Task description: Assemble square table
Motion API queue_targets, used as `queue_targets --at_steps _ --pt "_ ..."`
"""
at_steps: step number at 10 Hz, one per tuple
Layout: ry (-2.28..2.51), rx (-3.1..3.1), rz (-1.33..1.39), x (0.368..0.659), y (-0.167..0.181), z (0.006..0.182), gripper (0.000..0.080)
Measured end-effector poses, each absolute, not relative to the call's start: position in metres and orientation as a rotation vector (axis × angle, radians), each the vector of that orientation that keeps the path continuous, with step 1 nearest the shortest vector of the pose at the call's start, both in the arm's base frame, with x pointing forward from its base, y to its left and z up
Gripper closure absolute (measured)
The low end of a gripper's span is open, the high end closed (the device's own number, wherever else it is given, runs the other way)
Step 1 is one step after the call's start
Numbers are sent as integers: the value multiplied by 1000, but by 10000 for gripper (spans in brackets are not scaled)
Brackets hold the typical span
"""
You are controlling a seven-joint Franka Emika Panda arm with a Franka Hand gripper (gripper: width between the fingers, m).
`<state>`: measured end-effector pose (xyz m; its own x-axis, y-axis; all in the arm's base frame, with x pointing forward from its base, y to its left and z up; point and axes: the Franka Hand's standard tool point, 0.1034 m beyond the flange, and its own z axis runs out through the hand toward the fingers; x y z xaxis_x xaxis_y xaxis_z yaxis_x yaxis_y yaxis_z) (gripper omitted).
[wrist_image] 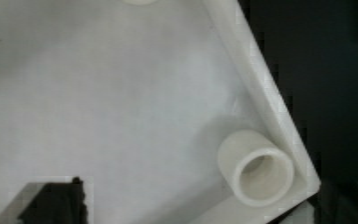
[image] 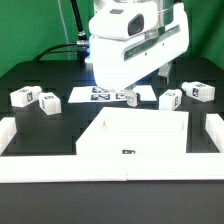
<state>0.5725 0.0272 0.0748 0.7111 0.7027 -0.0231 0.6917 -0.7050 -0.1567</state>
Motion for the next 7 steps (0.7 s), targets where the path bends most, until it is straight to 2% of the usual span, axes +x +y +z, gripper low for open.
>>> queue_targets --at_steps 7 --pt "-1178 -2763 121 571 25 74 150"
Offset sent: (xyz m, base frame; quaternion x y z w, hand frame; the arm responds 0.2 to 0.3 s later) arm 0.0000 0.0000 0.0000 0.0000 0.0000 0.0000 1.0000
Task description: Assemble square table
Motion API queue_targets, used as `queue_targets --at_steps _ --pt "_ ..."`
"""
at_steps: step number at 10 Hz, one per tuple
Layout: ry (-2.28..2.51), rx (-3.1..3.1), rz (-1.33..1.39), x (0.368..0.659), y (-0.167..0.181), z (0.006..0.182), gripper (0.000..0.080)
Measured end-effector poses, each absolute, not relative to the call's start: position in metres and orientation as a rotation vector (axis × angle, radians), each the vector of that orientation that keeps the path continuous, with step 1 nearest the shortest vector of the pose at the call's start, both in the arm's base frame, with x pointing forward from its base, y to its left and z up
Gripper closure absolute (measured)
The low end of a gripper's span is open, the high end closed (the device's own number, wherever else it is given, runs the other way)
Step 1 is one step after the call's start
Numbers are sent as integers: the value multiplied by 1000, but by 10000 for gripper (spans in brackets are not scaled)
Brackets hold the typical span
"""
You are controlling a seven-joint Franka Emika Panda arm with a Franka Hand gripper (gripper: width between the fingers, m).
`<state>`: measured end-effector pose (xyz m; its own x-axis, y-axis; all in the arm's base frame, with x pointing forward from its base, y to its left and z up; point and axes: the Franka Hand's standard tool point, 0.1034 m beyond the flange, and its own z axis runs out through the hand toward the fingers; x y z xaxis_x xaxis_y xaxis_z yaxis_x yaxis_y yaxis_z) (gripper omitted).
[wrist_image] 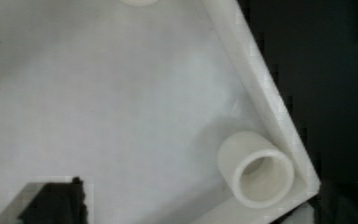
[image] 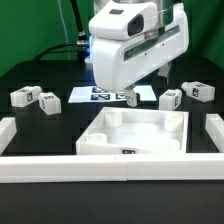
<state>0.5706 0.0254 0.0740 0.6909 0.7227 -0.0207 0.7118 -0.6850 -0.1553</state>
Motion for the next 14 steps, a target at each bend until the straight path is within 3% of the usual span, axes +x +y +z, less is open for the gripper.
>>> queue_targets --at_steps 2,5,9,13,14 --pt "-1266 -2755 82 548 26 67 150" --pt "-1879 -2508 -65 541 35 56 150" --pt "-1915 -2479 -59 540 32 52 150" --pt "-1864 -2464 19 523 27 12 150" --pt "-1855 -2468 22 523 27 10 150"
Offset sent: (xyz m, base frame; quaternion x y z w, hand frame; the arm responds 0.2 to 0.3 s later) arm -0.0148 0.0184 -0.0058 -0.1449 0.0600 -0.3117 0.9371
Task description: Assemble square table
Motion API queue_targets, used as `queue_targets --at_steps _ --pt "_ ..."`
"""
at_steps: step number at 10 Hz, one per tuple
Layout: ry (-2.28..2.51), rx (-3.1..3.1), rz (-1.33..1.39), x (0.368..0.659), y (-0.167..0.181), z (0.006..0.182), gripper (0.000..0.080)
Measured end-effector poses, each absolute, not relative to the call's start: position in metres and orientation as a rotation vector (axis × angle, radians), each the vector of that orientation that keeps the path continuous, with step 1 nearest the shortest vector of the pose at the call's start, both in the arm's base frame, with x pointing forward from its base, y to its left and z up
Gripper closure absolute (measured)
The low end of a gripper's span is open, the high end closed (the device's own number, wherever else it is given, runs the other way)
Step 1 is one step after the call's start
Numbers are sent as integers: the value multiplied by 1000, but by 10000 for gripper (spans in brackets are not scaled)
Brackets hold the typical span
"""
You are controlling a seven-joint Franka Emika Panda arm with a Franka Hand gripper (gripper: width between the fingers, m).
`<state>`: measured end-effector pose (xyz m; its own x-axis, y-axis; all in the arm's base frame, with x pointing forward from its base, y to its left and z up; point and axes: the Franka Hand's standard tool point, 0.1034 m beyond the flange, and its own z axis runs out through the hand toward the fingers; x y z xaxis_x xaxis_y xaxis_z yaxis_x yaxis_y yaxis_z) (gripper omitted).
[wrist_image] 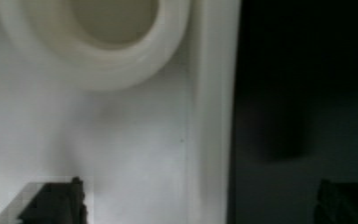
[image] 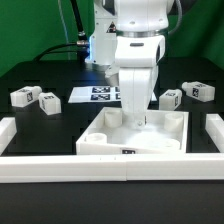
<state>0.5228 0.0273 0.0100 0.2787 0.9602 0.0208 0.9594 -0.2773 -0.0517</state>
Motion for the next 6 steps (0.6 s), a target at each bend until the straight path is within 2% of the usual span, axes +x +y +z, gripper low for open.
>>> queue_targets --at_steps 2,4,5,6 --pt "-1855 -2469 23 523 27 10 161" --pt "-1854 -2469 23 523 27 10 514" --pt "-1854 -2469 23 523 27 10 650" --pt "-1854 -2469 23 523 27 10 650"
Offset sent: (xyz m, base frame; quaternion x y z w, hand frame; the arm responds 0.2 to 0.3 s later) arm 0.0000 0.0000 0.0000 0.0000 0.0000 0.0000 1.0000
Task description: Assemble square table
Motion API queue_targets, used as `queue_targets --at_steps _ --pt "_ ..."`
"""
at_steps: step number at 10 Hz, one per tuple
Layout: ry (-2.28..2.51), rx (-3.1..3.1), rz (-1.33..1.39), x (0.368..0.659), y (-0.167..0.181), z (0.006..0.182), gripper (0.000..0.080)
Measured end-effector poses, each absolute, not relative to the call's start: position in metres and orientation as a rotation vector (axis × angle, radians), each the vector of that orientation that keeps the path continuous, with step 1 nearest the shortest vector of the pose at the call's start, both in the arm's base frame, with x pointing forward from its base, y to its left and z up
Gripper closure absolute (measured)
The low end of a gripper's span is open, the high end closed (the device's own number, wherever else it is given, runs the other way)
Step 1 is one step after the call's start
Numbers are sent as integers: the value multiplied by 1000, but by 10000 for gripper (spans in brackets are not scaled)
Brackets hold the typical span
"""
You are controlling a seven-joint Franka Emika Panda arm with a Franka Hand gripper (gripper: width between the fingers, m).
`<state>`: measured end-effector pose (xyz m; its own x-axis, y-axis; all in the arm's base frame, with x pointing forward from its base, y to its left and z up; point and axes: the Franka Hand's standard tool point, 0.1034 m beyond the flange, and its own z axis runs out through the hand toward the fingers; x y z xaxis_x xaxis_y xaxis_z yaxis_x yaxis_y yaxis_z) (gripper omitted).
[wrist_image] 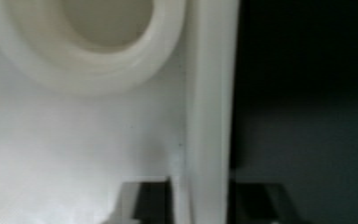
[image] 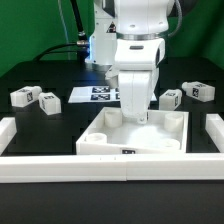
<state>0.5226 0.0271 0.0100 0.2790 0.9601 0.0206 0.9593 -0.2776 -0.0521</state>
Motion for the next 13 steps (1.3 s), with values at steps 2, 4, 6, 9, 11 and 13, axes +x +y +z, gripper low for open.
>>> queue_targets --at_steps 2,4,6,9,11,13 --pt "-1856 -2472 16 524 27 11 742" --pt "-1856 -2472 15 524 27 11 742" --pt "-1856 -2472 15 524 27 12 742" --pt "-1966 -2393 -12 528 33 11 742" --pt "-2051 -2314 -21 537 44 11 742" --pt "-2074 -2280 5 541 56 10 742"
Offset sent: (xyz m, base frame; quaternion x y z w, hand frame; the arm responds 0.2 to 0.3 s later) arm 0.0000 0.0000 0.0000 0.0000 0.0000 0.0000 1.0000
